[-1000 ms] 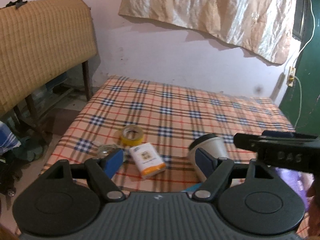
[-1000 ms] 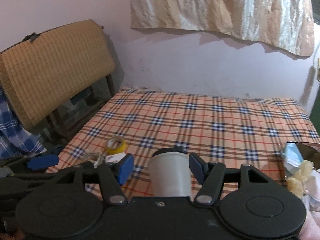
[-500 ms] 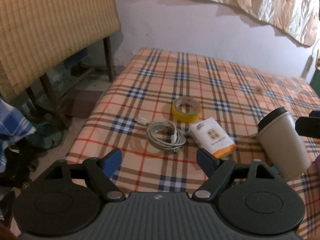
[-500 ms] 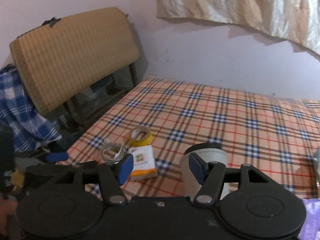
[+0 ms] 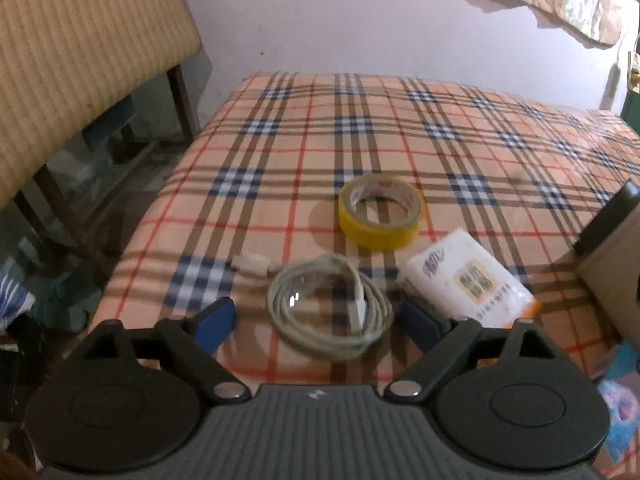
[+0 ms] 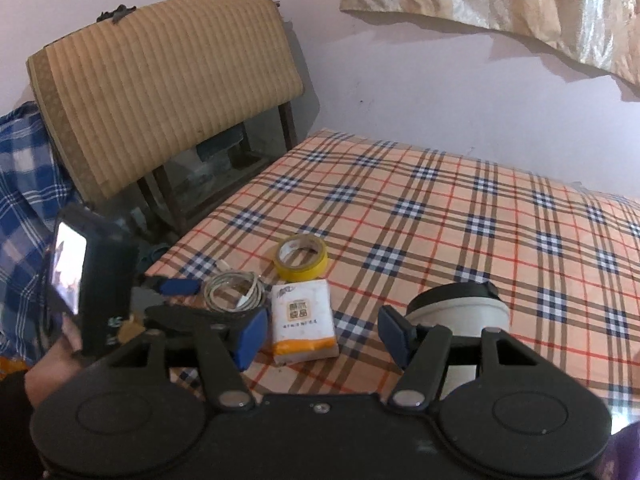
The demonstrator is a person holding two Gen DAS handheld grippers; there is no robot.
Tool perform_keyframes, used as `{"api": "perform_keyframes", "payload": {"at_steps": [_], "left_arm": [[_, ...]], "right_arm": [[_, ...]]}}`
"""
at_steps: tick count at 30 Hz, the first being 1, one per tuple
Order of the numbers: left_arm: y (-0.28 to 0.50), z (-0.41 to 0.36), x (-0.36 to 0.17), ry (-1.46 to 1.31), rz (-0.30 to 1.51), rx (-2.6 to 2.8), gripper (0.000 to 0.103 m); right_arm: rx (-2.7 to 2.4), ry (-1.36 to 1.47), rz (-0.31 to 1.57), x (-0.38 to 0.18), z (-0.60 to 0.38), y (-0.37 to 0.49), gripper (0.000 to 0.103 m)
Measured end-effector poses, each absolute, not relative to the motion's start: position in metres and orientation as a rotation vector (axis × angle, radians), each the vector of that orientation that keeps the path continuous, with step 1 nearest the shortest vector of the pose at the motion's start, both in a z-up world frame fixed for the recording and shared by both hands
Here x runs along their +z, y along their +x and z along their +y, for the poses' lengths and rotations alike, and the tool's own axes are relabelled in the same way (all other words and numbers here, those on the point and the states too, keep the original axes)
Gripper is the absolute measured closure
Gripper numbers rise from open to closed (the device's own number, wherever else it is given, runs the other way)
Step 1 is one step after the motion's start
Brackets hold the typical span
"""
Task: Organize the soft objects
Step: 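Grasp the coiled white cable with the left gripper while the right gripper grasps the white tissue pack, then lift and carry the white cable and tissue pack toward the white tray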
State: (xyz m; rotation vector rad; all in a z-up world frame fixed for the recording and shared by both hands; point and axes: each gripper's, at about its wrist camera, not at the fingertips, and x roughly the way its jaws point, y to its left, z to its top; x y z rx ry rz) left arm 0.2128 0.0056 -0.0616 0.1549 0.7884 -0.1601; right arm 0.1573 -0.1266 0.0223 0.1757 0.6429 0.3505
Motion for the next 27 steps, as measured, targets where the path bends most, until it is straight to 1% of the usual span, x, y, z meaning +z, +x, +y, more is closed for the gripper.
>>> {"api": "perform_keyframes", "payload": {"at_steps": [1,3,4,5,11,19,21,22,23,24,25,27], "left_arm": [[0.215,0.005,-0.063,0.155,0.785,-0.156,0.010],[0.218,0.005,-0.064,0.152,0.769,-0.167,0.015],[0.218,0.005,-0.063,0.159,0.760,-0.170,0.022],[0.217,0.005,-0.063,0.167,0.748,-0.177,0.035],[0.212,0.019,-0.060,0.132,0.735,-0.168,0.036],[0.193,0.048,-0.041,0.083,0.727,-0.084,0.036],[0.188,0.051,-0.037,0.066,0.719,-0.074,0.036],[0.186,0.052,-0.036,0.053,0.717,-0.074,0.036],[0.185,0.053,-0.034,0.038,0.718,-0.073,0.036],[0.184,0.054,-0.033,0.024,0.719,-0.071,0.036],[0.183,0.053,-0.032,0.019,0.718,-0.067,0.036],[0.181,0.051,-0.029,0.015,0.715,-0.056,0.036]], "right_arm": [[0.353,0.171,0.647,0.021,-0.124,0.160,0.029],[0.365,0.159,0.657,0.018,-0.118,0.165,0.028],[0.366,0.152,0.660,0.017,-0.115,0.167,0.028],[0.370,0.145,0.666,0.015,-0.111,0.169,0.028],[0.379,0.112,0.709,0.002,-0.087,0.187,0.026],[0.353,0.103,0.776,-0.018,-0.059,0.221,0.026],[0.329,0.091,0.788,-0.023,-0.054,0.228,0.023],[0.316,0.082,0.793,-0.025,-0.052,0.231,0.024],[0.312,0.084,0.801,-0.028,-0.052,0.234,0.027],[0.311,0.102,0.817,-0.031,-0.053,0.236,0.035],[0.307,0.114,0.835,-0.035,-0.054,0.238,0.040],[0.309,0.113,0.824,-0.036,-0.055,0.235,0.042]]}}
